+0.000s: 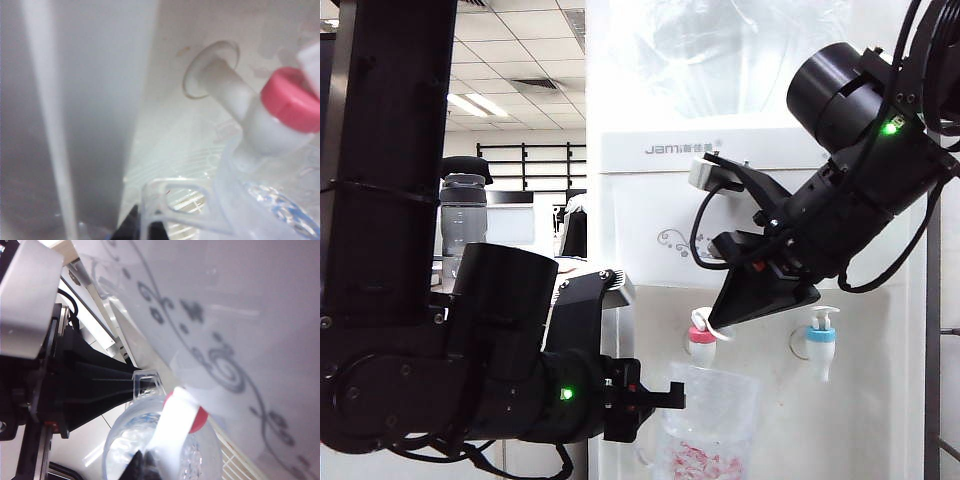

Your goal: Pick up the plastic mug from the left desk, go to the hot water outlet of the water dispenser, press the vertical switch to get some water, then put the mug back on the desk.

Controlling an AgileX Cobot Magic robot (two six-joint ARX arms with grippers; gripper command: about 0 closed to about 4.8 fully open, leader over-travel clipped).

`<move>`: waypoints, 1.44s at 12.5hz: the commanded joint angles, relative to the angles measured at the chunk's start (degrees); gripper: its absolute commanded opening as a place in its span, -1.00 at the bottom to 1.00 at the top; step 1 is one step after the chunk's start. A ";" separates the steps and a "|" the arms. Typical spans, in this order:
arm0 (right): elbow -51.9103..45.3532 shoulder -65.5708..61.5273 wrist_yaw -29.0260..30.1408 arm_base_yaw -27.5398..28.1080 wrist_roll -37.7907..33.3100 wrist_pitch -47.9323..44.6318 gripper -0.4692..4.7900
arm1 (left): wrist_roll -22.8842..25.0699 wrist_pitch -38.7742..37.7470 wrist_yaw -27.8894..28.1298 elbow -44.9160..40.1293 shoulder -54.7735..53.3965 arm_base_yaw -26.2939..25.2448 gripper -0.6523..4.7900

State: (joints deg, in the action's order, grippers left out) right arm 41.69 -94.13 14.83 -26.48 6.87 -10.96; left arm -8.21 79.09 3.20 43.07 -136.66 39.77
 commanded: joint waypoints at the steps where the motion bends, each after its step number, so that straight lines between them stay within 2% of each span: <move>1: 0.55 -0.94 -5.95 1.07 -3.87 -1.44 -0.84 | -0.37 2.82 1.97 0.33 0.52 -0.50 -0.78; 8: 0.52 7.54 -5.92 1.05 -3.87 -2.47 -0.84 | -0.37 2.82 1.97 0.33 0.52 -0.50 -0.78; 14: 0.39 14.53 -5.51 1.05 -3.85 4.42 -0.84 | -0.37 2.82 1.97 0.33 0.52 -0.50 -0.78; 18: 0.39 24.61 -4.61 1.05 -3.87 11.67 -0.84 | -0.37 2.82 1.97 0.33 0.52 -0.50 -0.78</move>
State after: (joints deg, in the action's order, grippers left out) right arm 41.82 -71.33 9.52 -25.34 3.25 -0.95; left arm -8.21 78.87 3.07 43.03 -136.66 39.77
